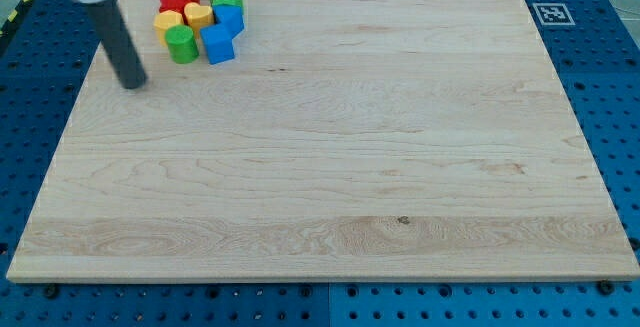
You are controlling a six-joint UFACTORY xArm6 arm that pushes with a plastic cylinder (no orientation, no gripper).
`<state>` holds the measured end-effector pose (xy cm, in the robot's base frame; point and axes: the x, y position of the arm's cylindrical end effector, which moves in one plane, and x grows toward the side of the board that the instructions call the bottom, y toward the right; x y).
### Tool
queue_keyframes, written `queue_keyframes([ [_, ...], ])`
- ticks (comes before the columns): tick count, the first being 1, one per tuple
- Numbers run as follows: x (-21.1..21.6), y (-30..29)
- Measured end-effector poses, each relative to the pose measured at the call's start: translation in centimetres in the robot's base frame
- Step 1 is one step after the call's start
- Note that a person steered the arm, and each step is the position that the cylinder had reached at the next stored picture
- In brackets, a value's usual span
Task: Separate the blue triangle from the group of blocks
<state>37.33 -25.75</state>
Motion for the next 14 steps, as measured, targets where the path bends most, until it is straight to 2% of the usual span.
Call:
queue_keyframes([
  [1,-3.3,-3.0],
  [2,-9.3,-3.6],
  [3,-12.1,-2.8],
  [5,-13.3,-2.8],
  [6,-16.1,-2.8],
  [8,-16.3,0.8],
  [11,-12.7,6.0],
  [13,-12.7,5.3],
  [14,-15.3,3.8],
])
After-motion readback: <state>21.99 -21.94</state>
